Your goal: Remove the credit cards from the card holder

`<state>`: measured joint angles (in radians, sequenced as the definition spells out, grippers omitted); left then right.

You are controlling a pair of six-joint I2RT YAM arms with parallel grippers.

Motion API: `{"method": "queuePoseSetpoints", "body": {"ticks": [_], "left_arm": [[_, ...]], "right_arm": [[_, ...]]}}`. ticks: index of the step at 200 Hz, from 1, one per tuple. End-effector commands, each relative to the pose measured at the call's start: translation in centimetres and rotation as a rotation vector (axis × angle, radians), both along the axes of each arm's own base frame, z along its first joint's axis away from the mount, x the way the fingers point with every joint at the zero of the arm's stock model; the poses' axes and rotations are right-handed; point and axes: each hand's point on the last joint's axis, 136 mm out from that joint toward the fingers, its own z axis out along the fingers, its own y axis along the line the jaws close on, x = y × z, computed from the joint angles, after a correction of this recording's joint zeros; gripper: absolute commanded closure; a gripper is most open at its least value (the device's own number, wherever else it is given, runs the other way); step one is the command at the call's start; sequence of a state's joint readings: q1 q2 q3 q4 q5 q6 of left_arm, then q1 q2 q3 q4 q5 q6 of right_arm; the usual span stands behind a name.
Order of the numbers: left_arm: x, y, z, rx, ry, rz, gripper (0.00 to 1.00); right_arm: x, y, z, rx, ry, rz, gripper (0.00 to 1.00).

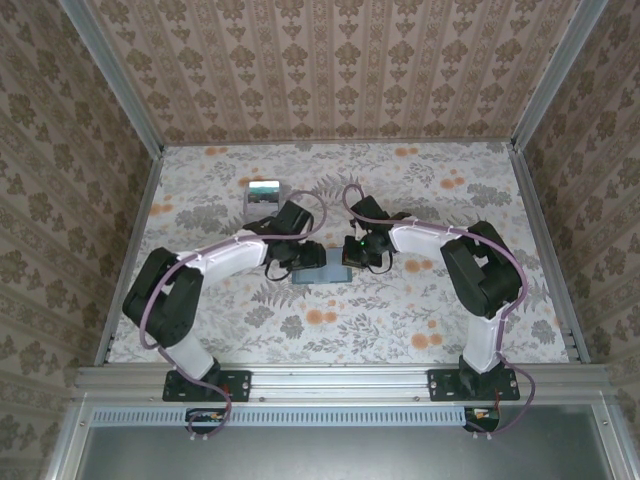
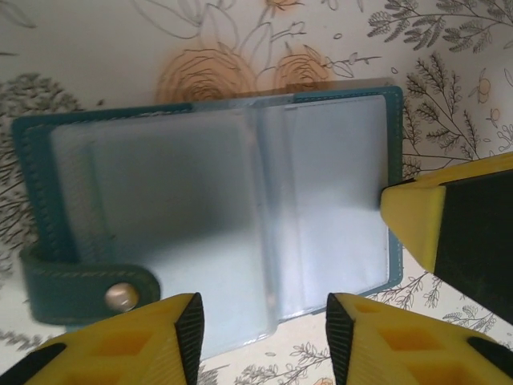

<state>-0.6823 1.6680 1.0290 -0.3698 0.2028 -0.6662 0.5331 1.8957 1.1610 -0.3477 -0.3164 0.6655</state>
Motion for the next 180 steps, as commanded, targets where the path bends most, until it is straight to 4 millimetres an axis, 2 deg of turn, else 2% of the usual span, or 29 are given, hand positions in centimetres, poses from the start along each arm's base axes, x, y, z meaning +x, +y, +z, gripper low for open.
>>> {"method": "queuePoseSetpoints", "body": {"ticks": [1,22,48,89,143,180], "left_arm": [[0.0,-0.5,-0.6,0.022,0.013,-0.049,0.54],[0.2,0.1,-1.4,0.063,0.023,-0.034,0.54],[0.6,2.1,-2.1,0.129,0.040,0.023,0.55],[0.7,4.1,-1.9,0.142,0.034,0.075,0.55],[0.2,4.2,-3.1,0.142,0.069,0.073,0.55],[0.0,3.1,-3.4,0.099,0.082,0.049,0.55]], "right_arm": [[-1.0,-1.1,-1.9,-0.066,0.048,-0.005,1.00],[-1.1,-1.1,-2.1,-0.067,0.052,-0.004,1.00],[-1.0,-1.0,-2.0,-0.062,0.052,-0.002,1.00],[-1.1,-0.8,-2.1,-0.051,0.058,0.001,1.00],[-1.1,-0.5,-2.2,-0.044,0.064,0.005,1.00],[-1.3,-0.4,-2.3,-0.042,0.068,0.008,1.00]]}}
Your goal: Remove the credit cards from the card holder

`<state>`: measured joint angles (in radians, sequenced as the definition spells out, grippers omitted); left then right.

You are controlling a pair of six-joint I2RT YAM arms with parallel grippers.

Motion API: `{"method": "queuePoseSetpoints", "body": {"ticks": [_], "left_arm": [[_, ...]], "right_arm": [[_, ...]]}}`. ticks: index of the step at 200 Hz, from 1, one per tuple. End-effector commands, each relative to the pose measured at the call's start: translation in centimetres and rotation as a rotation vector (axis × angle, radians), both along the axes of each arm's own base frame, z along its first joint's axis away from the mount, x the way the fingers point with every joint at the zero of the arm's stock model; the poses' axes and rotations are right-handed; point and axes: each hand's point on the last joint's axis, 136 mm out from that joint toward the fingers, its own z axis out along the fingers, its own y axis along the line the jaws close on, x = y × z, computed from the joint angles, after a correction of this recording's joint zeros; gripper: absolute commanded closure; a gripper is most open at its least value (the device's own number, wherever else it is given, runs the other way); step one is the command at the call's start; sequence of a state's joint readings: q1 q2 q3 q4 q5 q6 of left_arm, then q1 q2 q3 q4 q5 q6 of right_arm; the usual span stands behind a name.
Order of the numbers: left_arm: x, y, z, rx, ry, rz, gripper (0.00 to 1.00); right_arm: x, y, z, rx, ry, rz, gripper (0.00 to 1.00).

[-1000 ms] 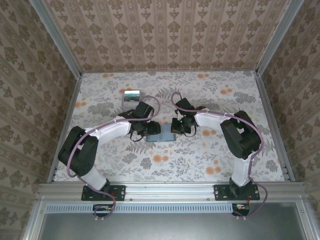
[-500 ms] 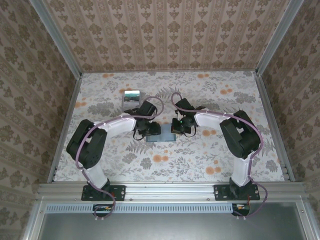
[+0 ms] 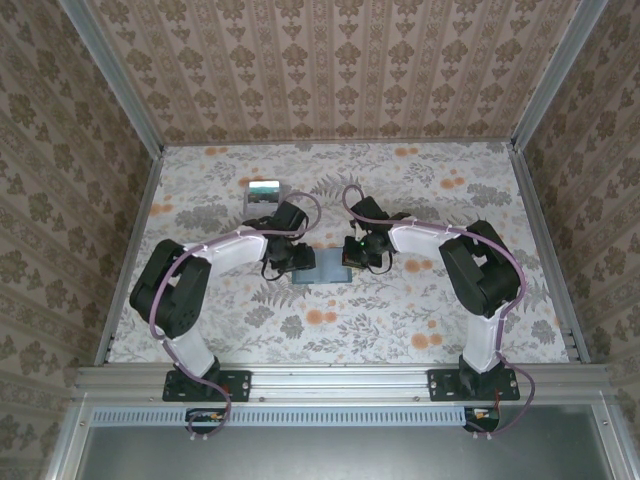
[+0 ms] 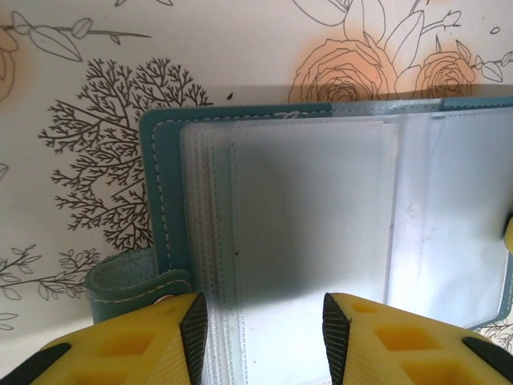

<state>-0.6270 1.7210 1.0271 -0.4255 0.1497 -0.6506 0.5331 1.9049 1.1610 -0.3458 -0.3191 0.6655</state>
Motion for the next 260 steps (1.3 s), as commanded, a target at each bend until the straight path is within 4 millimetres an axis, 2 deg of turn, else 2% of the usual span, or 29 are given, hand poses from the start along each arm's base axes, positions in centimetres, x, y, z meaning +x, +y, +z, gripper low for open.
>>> {"method": "queuePoseSetpoints", "body": {"ticks": [1,67,106,113,126,134,178,196,260], "left_arm": [[-0.7,-0.2,-0.7,-0.014,0.030,-0.013,0.55],[-1.1,-2.2,-0.4,-0.093,0.032,-0.059,0.54],[-1.1,-3.2,0.4,-0.125,0.012,-0.087,0.47],[-1.1,-3.3,0.6,-0.128,0.009,-0.091,0.43],[-1.0,-3.3,0.8,-0.128,0.004,-0.094,0.26],[-1.0,-3.4,1.0,-0.130,0.002,-0.098,0.20],[-1.1,-4.3,2.4,-0.154,-0.022,-0.130,0.02],[-1.1,-4.8,3.1,-0.164,-0.032,-0.148,0.02],[-1.3,-7.4,5.2,-0.262,-0.061,-0.222,0.13]], "right_arm": [[-1.2,-0.4,-2.0,-0.042,0.062,0.008,1.00],[-1.4,-0.1,-2.0,-0.036,0.067,0.010,1.00],[-1.6,-0.1,-2.2,-0.041,0.074,0.011,1.00],[-1.6,-0.2,-2.3,-0.041,0.076,0.011,1.00],[-1.6,-0.1,-2.3,-0.041,0.075,0.012,1.00],[-1.6,-0.1,-2.3,-0.041,0.075,0.012,1.00],[-1.6,-0.1,-2.3,-0.041,0.077,0.011,1.00],[-1.6,-0.1,-2.3,-0.041,0.076,0.010,1.00],[-1.5,0.0,-2.2,-0.040,0.076,0.010,1.00]]}}
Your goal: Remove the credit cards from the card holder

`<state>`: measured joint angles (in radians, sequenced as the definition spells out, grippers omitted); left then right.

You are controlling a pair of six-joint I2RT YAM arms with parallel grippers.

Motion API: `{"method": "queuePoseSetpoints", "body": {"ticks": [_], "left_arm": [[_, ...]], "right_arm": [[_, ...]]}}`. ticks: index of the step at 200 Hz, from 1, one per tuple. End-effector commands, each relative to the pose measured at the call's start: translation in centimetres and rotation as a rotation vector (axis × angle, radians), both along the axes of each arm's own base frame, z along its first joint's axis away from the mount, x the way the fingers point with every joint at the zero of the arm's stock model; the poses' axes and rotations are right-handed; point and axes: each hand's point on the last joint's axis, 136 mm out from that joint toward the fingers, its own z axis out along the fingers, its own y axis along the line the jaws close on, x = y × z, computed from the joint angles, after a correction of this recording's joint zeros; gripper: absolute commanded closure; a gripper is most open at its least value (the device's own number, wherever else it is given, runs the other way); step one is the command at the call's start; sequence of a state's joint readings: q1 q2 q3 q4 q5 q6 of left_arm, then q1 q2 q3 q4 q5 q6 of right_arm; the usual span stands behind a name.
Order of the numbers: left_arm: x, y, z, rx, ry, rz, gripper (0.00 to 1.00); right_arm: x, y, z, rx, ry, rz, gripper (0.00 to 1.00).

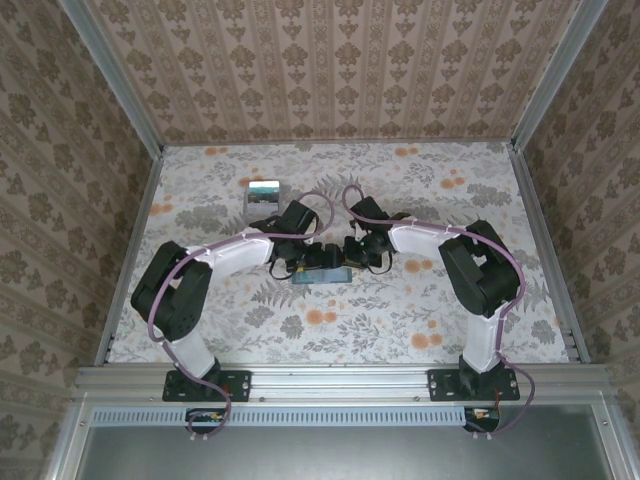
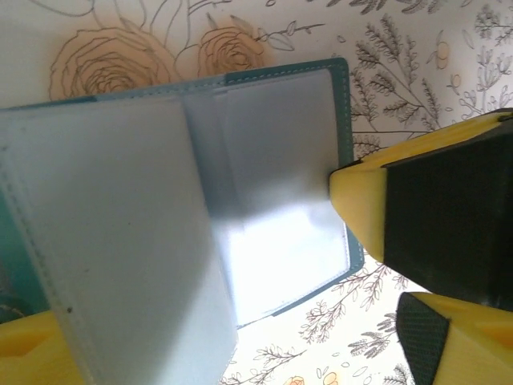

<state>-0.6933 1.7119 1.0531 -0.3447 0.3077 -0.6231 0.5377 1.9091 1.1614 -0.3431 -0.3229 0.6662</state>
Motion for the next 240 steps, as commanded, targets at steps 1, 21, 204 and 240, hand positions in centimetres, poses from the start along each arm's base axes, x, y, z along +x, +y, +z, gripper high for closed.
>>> {"method": "queuePoseSetpoints", "body": {"ticks": [1,21,204,240], "left_arm": [[0.2,-1.9,2.7,-0.085,-0.045,-0.063,0.13],[0.0,-2.4,3.1,-0.120,-0.047,-0.079,0.15],[0.9,-2.1,4.5,-0.251,-0.043,-0.066,0.35],[1.1,2.1,3.6,-0.156,-0.052,0.015,0.37]], "right_arm": [[-1.4,-0.2,-2.0,-0.042,0.072,0.005,1.00],[-1.3,-0.2,-1.9,-0.042,0.070,0.005,1.00],[0.0,-0.4,-0.3,-0.017,0.025,-0.026,1.00],[1.1,-0.8,2.0,-0.034,-0.050,-0.035,1.00]]}}
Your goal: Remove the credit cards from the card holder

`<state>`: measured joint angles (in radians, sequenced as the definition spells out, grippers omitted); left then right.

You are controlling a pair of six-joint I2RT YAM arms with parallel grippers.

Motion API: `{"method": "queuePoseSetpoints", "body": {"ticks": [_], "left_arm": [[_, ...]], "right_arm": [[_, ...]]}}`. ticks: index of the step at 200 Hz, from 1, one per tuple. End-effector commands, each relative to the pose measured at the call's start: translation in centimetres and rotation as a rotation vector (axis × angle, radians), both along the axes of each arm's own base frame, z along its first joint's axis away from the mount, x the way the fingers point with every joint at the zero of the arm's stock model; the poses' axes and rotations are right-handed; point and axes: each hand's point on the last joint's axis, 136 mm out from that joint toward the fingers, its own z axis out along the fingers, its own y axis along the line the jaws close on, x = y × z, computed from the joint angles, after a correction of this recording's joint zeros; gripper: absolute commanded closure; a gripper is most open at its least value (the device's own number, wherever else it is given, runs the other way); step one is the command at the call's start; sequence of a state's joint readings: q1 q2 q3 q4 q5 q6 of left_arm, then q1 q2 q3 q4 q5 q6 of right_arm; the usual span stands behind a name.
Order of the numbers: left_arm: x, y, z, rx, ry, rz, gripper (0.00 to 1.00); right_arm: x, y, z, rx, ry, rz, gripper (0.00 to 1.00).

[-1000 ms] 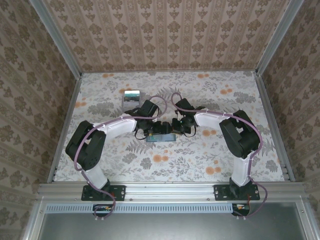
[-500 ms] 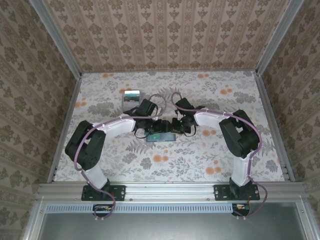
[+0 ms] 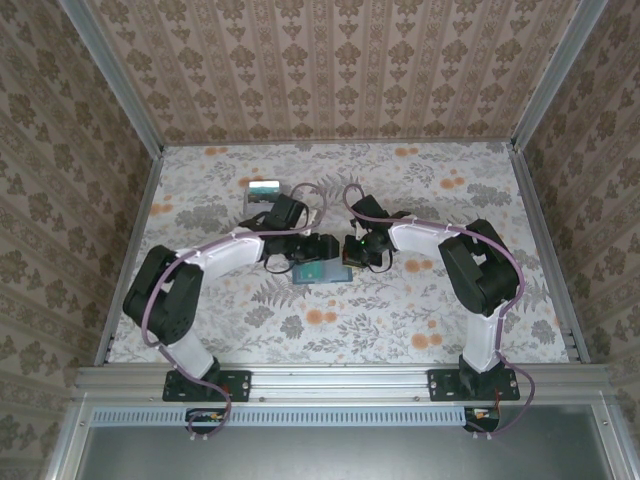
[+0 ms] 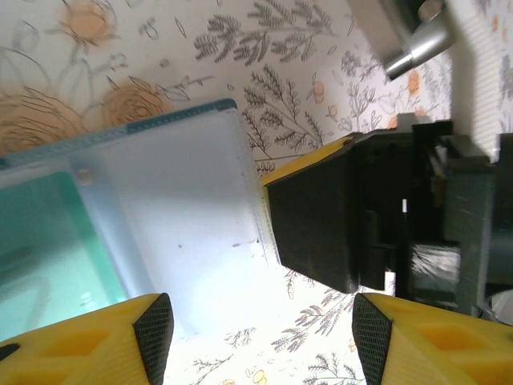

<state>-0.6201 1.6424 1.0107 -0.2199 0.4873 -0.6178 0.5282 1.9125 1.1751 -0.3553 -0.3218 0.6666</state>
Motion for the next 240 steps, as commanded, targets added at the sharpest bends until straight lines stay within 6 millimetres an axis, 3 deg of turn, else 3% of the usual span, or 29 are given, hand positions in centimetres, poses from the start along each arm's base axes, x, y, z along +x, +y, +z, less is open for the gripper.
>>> {"method": "queuePoseSetpoints", "body": {"ticks": [1,29,68,87,117,147,206,240], "left_arm": [[0.0,3.0,-0.1,0.057,-0.018,0.048,0.37],[-0.1,6.1,-2.2,0.153,0.022,0.119,0.53],[-0.8,7.2,-4.3,0.211,0.061,0.133,0.62],[-1.0,7.5,-5.0,0.230,0.072,0.138,0.63],[-1.4,7.9,-6.0,0.257,0.092,0.133,0.64],[-1.6,7.9,-6.5,0.257,0.101,0.131,0.64],[-2.0,7.9,-7.2,0.260,0.115,0.125,0.64],[-2.1,7.9,-7.3,0.265,0.115,0.124,0.64]], "right_arm": [[0.7,-0.6,1.8,-0.033,-0.054,-0.024,1.00],[1.4,0.0,3.9,0.001,-0.120,-0.010,0.98],[1.4,1.8,6.1,0.062,-0.192,0.015,0.97],[1.2,3.7,6.9,0.146,-0.208,0.048,0.97],[0.6,5.4,5.9,0.155,-0.162,0.079,0.94],[1.3,4.2,7.0,0.048,-0.271,0.028,0.94],[1.9,3.5,9.4,0.007,-0.374,0.040,0.90],[1.4,5.4,10.3,0.070,-0.384,0.112,0.89]]}}
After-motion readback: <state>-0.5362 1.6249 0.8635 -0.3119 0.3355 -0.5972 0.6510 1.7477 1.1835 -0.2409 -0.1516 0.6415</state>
